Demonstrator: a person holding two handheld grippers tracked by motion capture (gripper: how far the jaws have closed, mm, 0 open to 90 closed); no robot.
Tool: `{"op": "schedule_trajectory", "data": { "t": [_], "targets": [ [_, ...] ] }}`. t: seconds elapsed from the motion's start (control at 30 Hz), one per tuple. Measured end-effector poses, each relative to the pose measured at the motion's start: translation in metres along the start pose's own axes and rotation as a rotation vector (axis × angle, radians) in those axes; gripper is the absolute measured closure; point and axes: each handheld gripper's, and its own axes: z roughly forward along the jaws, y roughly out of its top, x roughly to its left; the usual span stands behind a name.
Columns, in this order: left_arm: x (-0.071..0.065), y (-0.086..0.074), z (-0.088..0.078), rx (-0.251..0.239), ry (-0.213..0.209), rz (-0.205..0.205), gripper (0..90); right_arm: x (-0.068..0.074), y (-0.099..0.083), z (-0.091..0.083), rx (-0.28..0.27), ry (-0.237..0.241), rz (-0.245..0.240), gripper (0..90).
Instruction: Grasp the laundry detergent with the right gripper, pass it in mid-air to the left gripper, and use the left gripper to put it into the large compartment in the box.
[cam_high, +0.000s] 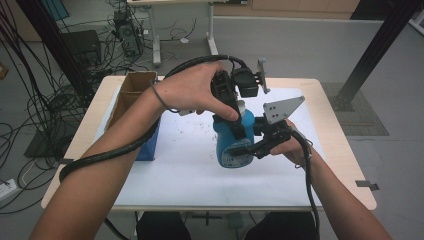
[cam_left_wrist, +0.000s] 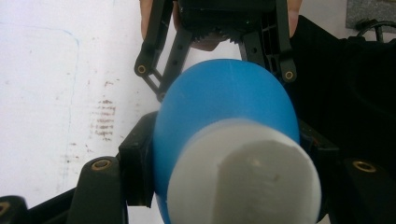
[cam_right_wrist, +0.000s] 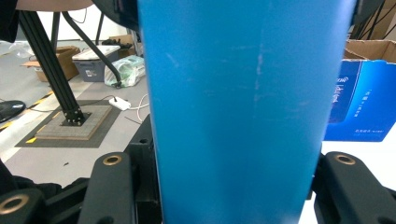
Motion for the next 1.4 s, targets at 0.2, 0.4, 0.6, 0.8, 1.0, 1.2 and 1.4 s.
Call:
{"op": "schedule_trajectory", "data": {
  "t": [0.2,0.4,0.6,0.8,1.0,1.2,1.4],
  "targets": [
    [-0.0004,0.0002,-0.0007,-0.006,0.002,0.004,37.4,0.0006,0.0002,-0.0004,-0.003,-0.003,0.000,44.1],
    [0.0002,0.0003,-0.0006,-0.006,0.001,0.005,37.5,0.0007,0.0003,-0.0004,-0.002,-0.004,0.001,44.1],
    [0.0010,0.0014,-0.0004,-0.006,0.002,0.008,37.5,0.0000,-0.0006,-0.0006,-0.011,-0.006,0.004,44.1],
    [0.0021,0.0020,-0.0007,-0.010,0.000,0.002,37.5,-0.0013,-0.0001,-0.0014,-0.014,-0.006,0.004,44.1],
    [0.0022,0.0021,0.0002,-0.009,0.000,0.000,37.5,-0.0017,-0.0006,-0.0014,-0.011,-0.006,0.005,44.1],
    [0.0026,0.0016,0.0008,-0.004,-0.004,-0.001,37.5,-0.0017,-0.0012,-0.0011,-0.008,-0.006,0.007,44.1],
    [0.0017,0.0011,0.0004,-0.001,-0.001,0.001,37.5,-0.0011,-0.0008,-0.0002,-0.009,-0.007,0.002,44.1]
  ]
}}
